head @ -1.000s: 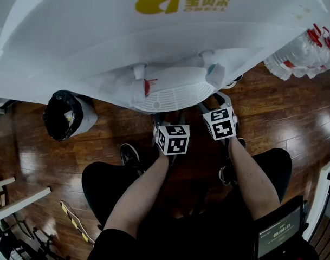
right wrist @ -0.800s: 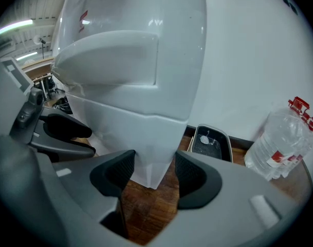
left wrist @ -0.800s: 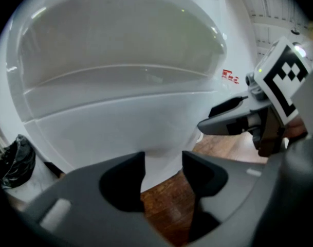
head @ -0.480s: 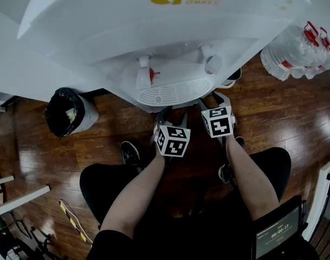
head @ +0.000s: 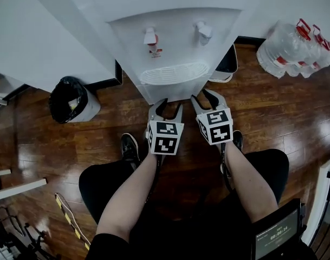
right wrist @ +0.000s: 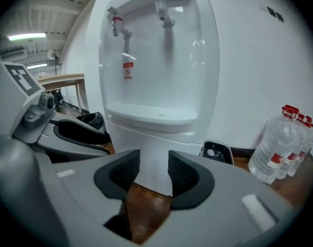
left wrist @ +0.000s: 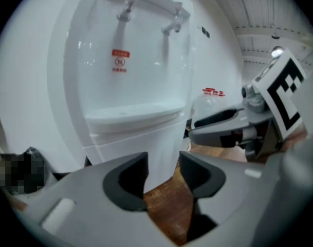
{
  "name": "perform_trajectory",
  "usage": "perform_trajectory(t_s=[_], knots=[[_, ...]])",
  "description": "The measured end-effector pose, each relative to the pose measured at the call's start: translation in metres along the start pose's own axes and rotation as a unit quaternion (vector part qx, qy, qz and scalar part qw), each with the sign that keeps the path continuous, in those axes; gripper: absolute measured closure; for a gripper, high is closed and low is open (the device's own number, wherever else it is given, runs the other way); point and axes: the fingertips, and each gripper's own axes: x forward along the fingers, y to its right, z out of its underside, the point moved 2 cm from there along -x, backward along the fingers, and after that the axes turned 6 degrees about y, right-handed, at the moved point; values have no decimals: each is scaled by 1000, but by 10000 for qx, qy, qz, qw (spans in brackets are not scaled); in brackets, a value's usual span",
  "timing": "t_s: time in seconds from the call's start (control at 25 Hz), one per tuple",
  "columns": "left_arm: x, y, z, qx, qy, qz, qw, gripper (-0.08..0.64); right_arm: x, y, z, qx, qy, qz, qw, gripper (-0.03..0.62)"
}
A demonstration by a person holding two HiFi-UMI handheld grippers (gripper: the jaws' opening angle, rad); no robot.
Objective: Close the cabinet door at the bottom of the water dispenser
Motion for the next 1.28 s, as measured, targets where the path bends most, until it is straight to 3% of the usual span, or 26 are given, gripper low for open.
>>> perform_trajectory(t_s=[0.12,0.24,0.44,0.68,0.92,1.12,1.28], knots=[[-37,7,-16,-152,164,50,9997,350,-27,-16,-18,48,320,-94,9994,422],[-79,22,-23,-476,365,250,9979,350,-59,-33,-32,137,612,-173,9979,440],[-125,43,-35,-996,717,248,9921,350,-109,-62,-41,276,983,-358,9941,459],[-164,81,-44,-488,1089,541,9914,351,-160,-87,-52,364,1376,-425,9889,480],[-207,102,-32,-347,1335,608,9886,351,-213,-89,-39,797,1682,-222,9823,546],[-232,121,-8,-714,1251,781,9865,359,-243,-106,-16,701,1768,-128,9817,580],[-245,135,-4,-526,1335,813,9863,359,-262,-119,-11,678,1863,-183,9800,588]])
